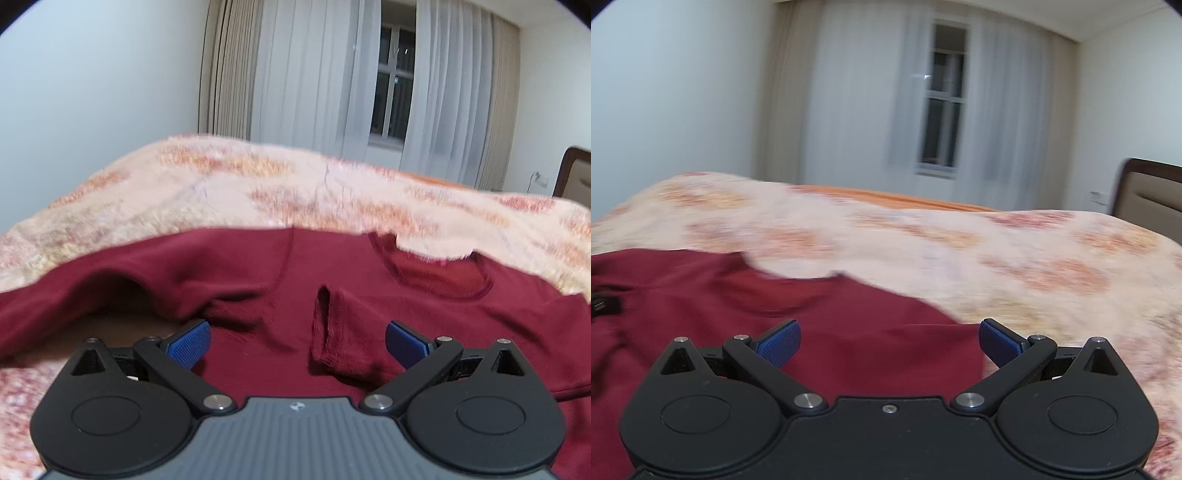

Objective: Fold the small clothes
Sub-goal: 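Open the right gripper to lay the sleeve on the body, then move the left tool to the cuff of the other sleeve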

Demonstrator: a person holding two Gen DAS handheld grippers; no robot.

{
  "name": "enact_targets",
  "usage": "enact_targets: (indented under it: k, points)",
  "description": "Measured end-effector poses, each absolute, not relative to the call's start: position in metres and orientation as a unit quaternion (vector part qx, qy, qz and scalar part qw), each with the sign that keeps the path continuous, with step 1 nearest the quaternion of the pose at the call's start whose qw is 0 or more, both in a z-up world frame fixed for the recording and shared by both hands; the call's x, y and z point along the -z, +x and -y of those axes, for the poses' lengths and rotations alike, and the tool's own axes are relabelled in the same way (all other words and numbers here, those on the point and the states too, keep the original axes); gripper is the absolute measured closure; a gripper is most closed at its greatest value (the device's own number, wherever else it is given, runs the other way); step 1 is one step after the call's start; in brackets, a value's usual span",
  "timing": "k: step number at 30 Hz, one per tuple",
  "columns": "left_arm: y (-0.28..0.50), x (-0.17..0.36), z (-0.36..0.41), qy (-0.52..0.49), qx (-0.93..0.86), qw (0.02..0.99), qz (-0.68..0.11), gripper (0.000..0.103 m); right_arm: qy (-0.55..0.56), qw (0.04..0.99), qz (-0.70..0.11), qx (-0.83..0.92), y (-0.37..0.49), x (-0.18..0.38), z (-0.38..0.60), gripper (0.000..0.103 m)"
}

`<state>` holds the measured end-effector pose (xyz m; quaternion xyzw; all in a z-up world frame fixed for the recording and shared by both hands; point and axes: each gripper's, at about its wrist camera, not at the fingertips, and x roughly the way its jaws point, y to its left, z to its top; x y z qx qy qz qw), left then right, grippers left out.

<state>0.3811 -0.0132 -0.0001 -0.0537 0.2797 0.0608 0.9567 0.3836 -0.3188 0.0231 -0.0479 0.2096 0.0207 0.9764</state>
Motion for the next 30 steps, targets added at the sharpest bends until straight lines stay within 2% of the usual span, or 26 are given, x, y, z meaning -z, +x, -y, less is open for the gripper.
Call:
enact_targets:
  k: [4, 10, 13, 18, 24, 30]
  points:
    - [0.392, 0.018, 0.013, -0.053, -0.074, 0.945, -0.315, 0.0, -0.037, 0.972, -0.227, 0.038, 0.412, -0.005, 0.348, 0.001]
    - [0.39, 0.027, 0.009, -0.06, -0.073, 0.944, -0.317, 0.0, -0.032, 0.95, -0.291, 0.105, 0.441, 0.033, 0.376, 0.001]
    - [0.387, 0.029, 0.007, -0.064, -0.07, 0.946, -0.309, 0.0, 0.012, 0.952, -0.285, 0.112, 0.432, 0.034, 0.392, 0.001]
    - [0.386, 0.032, 0.004, -0.075, -0.066, 0.948, -0.303, 0.0, 0.02, 0.964, -0.258, 0.053, 0.389, 0.019, 0.389, 0.001]
    - [0.384, 0.033, 0.003, -0.077, -0.065, 0.949, -0.298, 0.0, -0.025, 0.969, -0.242, -0.05, 0.331, 0.013, 0.364, 0.001]
    - [0.383, 0.034, 0.003, -0.078, -0.065, 0.95, -0.295, 0.0, -0.103, 0.96, -0.258, -0.017, 0.325, 0.036, 0.335, 0.001]
